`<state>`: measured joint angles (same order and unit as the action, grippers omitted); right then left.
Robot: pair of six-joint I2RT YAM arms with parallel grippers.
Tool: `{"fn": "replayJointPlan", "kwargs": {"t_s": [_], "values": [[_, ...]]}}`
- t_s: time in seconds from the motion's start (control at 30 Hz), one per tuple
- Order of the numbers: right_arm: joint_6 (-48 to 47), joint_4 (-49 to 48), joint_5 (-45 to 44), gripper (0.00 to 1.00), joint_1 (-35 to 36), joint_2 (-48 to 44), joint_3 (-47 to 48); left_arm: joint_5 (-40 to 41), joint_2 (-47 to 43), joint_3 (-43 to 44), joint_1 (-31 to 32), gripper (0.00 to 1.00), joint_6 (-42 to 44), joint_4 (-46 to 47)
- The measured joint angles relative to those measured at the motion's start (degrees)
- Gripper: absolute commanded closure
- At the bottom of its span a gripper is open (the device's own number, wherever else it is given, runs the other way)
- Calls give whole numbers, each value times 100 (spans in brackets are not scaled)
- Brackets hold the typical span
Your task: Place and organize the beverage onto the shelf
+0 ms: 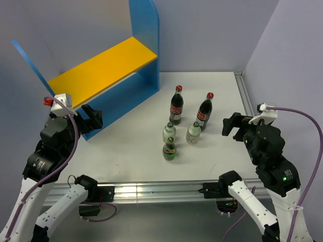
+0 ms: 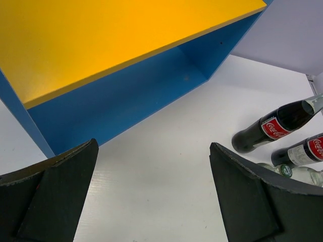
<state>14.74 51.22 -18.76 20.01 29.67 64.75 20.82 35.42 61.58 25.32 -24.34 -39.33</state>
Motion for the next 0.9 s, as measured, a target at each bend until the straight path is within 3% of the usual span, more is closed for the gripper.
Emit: {"fn": "replayJointPlan", "kwargs": {"t_s": [0.23,0.43,0.6,0.9], "values": [[114,-505,431,0,0,-55,-195,0,-11,-129,0,0,-37,188],[216,-1318,1683,2,0,214,-282,-15,-125,-413,0,0,-61,262],[208,-1891,2428,5,68,1185,-79,-59,-192,-632,0,1,-109,328],[-385,-2500,1965,5,1143,2938,505,-205,-195,-743,0,1,-234,354]]}}
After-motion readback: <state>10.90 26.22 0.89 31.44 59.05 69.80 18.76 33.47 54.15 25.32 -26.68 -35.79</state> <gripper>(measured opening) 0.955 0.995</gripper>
